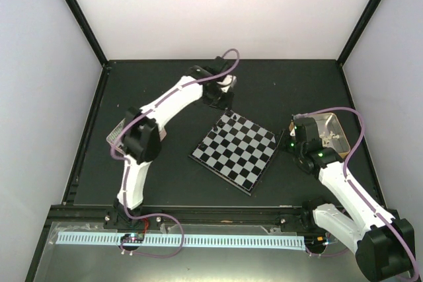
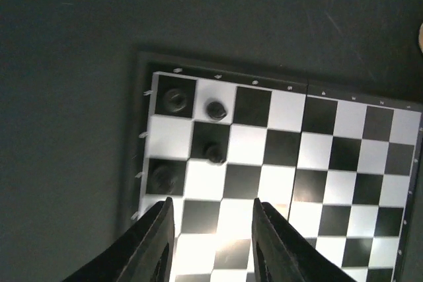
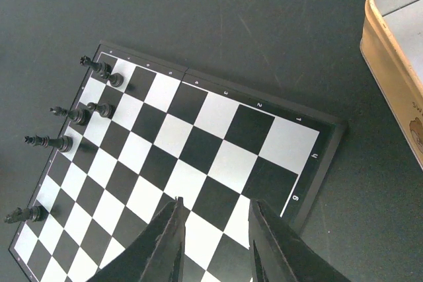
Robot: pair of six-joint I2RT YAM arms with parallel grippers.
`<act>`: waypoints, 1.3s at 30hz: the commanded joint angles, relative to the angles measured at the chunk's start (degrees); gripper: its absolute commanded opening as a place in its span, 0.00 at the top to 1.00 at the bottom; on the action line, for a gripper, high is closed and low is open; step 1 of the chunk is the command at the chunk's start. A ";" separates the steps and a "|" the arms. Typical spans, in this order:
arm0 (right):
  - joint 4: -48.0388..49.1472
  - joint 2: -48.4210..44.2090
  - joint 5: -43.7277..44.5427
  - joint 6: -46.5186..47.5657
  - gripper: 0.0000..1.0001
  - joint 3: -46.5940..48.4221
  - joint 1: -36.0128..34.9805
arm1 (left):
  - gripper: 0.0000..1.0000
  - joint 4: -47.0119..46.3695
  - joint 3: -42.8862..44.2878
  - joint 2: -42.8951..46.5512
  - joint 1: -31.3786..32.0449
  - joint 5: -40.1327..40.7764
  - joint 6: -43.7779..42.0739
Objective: Set up the chess pieces on the board
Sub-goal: Place the chess piece on the chessboard, then pick up the chess piece from the storage box.
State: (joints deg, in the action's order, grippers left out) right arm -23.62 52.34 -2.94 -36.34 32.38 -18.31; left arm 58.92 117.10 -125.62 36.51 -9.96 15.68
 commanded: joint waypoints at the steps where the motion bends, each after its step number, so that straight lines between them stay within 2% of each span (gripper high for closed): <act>1: 0.21 0.06 0.10 0.21 0.72 0.76 -0.24 | 0.65 -5.35 -10.62 13.99 -2.89 7.66 2.71; 6: 0.98 1.24 -0.77 0.21 0.72 1.00 -0.24 | 0.54 -14.25 -31.26 29.36 -8.92 12.97 7.91; 10: 1.50 2.17 -1.46 0.17 0.72 1.26 -0.26 | 0.53 -19.37 -47.76 40.75 -16.82 13.92 12.85; 16: 1.86 3.44 -2.29 -0.05 0.71 1.71 -0.27 | 0.54 -22.97 -61.89 49.16 -25.41 17.24 17.27; 19: 1.92 3.59 -2.59 -0.20 0.72 1.84 -0.25 | 0.55 -24.00 -65.41 49.87 -28.49 17.13 17.40; 24: 1.86 3.70 -2.69 -0.14 0.71 1.87 -0.27 | 0.58 -22.29 -65.80 46.29 -32.18 18.11 16.36; 39: 1.46 3.46 -2.27 -0.14 0.71 1.38 -0.24 | 0.74 -26.59 -67.97 39.05 -37.00 15.62 15.23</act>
State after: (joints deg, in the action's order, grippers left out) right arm -22.83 55.94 -5.21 -36.34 32.75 -18.31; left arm 34.83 49.23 -85.60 0.47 6.55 31.55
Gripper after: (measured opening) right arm 0.286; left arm 0.276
